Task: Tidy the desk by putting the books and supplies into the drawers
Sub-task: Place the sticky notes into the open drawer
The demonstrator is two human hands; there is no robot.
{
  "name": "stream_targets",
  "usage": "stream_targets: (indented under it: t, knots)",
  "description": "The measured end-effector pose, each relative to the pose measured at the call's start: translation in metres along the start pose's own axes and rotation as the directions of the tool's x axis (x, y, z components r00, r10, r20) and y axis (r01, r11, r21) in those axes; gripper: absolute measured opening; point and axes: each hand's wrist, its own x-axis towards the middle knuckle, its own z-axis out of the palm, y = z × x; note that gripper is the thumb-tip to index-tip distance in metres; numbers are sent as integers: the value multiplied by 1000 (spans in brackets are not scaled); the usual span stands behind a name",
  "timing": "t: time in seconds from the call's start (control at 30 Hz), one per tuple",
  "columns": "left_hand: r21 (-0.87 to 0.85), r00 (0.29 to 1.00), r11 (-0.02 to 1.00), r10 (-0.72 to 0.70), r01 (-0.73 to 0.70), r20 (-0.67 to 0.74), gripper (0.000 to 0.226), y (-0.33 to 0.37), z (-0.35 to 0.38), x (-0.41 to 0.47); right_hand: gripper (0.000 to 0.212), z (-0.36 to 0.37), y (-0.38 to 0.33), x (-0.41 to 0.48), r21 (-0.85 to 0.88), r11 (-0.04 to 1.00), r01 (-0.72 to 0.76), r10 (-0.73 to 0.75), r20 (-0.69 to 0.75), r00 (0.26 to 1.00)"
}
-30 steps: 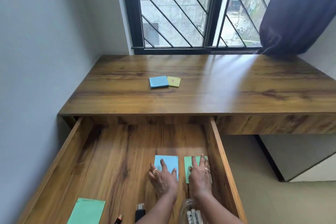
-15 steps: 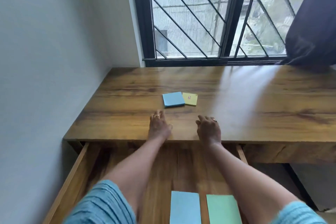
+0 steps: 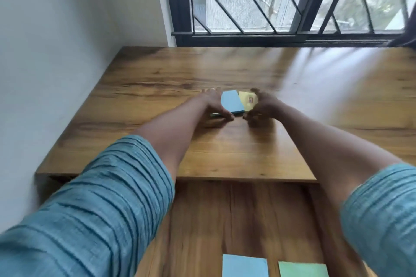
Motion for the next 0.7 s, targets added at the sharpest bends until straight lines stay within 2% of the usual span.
stream_targets:
  t: [0.1,0.17,0.23,0.33,0.43,0.53,0.7]
  knots:
    - [57,999,997,44,-44,-7,102,0,-3,2,88,1,3,-3,-46,999,13,-16,-80,997]
    - [106,999,993,49,-47,-18,103,0,-3,-5,90,3,4,-11,-80,997,3,-12,-110,994]
    - [127,1000,992,16,-15,-9,108,-1,-2,-19,95,7,0,-25,-132,991,-18,6,-91,996]
    - [68,999,997,-39,38,12,114,-8,3,-42,95,13,-10,-50,-176,984,-9,4,-33,999]
    - [4,997,998,-57,57,-43,113,-16,8,-79,94,20,-17,-85,-142,989,43,-47,-27,999]
    - [10,993,1000,-14,15,-116,109,-23,15,-127,89,28,-22,-124,-90,991,103,-106,-31,994]
    - [167,994,986,37,-19,-104,112,-33,35,-220,86,53,-31,-206,-16,982,188,-188,-8,982]
